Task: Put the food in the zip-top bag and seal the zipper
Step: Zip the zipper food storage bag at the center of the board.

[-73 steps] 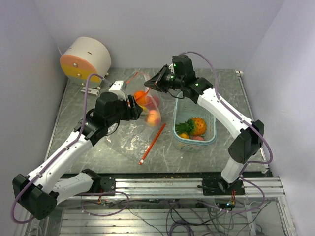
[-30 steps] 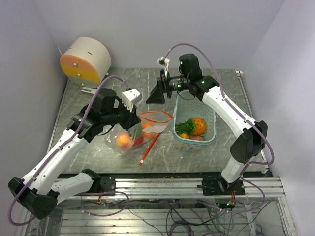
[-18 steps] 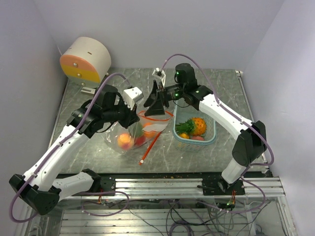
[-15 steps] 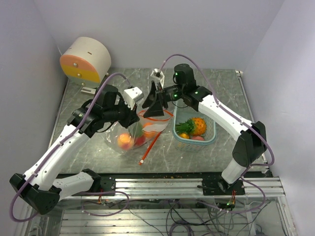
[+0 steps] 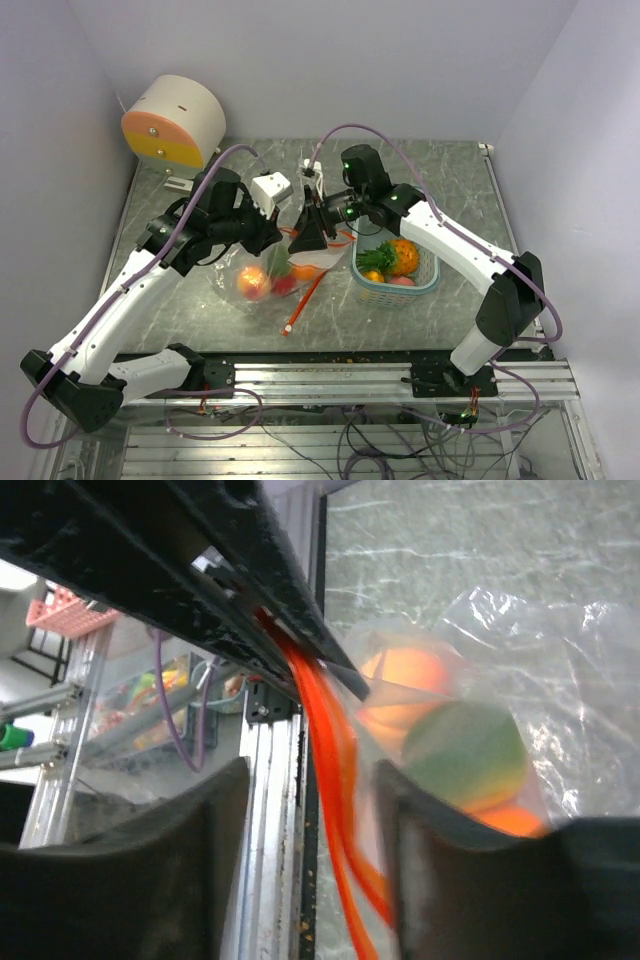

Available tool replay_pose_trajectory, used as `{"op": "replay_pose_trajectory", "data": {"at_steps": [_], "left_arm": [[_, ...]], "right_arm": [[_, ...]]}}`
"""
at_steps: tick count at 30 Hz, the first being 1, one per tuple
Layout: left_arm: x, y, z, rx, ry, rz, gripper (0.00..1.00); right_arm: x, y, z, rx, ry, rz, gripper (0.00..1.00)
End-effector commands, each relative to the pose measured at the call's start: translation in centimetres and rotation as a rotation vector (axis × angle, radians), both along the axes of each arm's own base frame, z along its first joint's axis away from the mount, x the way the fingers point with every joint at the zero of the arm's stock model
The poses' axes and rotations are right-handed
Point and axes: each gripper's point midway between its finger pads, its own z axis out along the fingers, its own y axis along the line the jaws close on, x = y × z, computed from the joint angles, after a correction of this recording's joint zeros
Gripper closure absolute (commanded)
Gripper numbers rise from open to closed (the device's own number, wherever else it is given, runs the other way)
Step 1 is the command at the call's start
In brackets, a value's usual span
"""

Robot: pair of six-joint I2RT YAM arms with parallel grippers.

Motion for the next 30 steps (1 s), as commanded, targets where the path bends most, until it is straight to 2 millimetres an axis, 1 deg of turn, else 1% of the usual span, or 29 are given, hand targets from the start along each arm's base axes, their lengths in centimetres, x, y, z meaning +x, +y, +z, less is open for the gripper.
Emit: {"op": "replay_pose_trajectory", "data": {"at_steps": [1,2,3,4,5,7,9,11,14,18,20,22,24,27,30], "left_arm": [[0.5,0.3,1.5,-0.009,-0.054,0.011,0.93],[0.6,0.4,1.6,-0.007,-0.058,0.02,0.93],[0.7,0.6,1.7,-0.005,-0.065,0.033,0.93],[0.8,0.9,1.8,-0.004,-0.07,0.049,0.93],[0.9,1.2,1.9,0.001,-0.077,0.069,0.93],[1.1,2.0,2.2,0.014,-0.093,0.11,0.92],[0.9,2.5,2.2,0.017,-0.104,0.122,0.86],[0.5,2.6,2.3,0.008,-0.121,0.115,0.8],[0.0,2.9,2.4,-0.013,-0.164,0.109,0.78],[-0.3,3.5,3.9,-0.065,-0.239,0.135,0.77],[-0.4,3.9,4.8,-0.086,-0.273,0.155,0.71],[-0.4,4.4,5.2,-0.098,-0.297,0.183,0.62],[-0.2,4.6,5.1,-0.101,-0.301,0.203,0.6],[0.1,4.3,5.1,-0.123,-0.297,0.213,0.57],[0.4,3.7,6.3,-0.19,-0.307,0.226,0.56]], "right_arm": [[0.7,-0.9,0.0,-0.061,-0.041,-0.068,0.69],[1.1,-1.0,-0.2,-0.079,-0.042,-0.085,0.84],[1.5,-1.1,-0.4,-0.097,-0.044,-0.106,0.89],[1.9,-1.3,-0.3,-0.103,-0.045,-0.127,0.97],[2.3,-1.4,0.0,-0.099,-0.045,-0.147,1.0],[3.4,-1.9,1.1,-0.065,-0.048,-0.192,1.0],[4.0,-2.2,2.7,-0.013,-0.04,-0.207,1.0],[4.0,-2.3,4.2,0.037,-0.014,-0.191,1.0],[3.5,-1.9,5.6,0.084,0.019,-0.127,1.0],[2.6,-1.7,7.0,0.119,0.039,-0.061,1.0],[2.4,-1.8,7.7,0.134,0.045,-0.043,1.0],[2.2,-1.7,8.6,0.164,0.046,-0.02,1.0],[1.8,-1.7,9.4,0.187,0.053,0.0,1.0],[1.4,-1.8,10.1,0.204,0.059,0.02,1.0],[1.3,-1.8,10.2,0.206,0.06,0.022,1.0]]}}
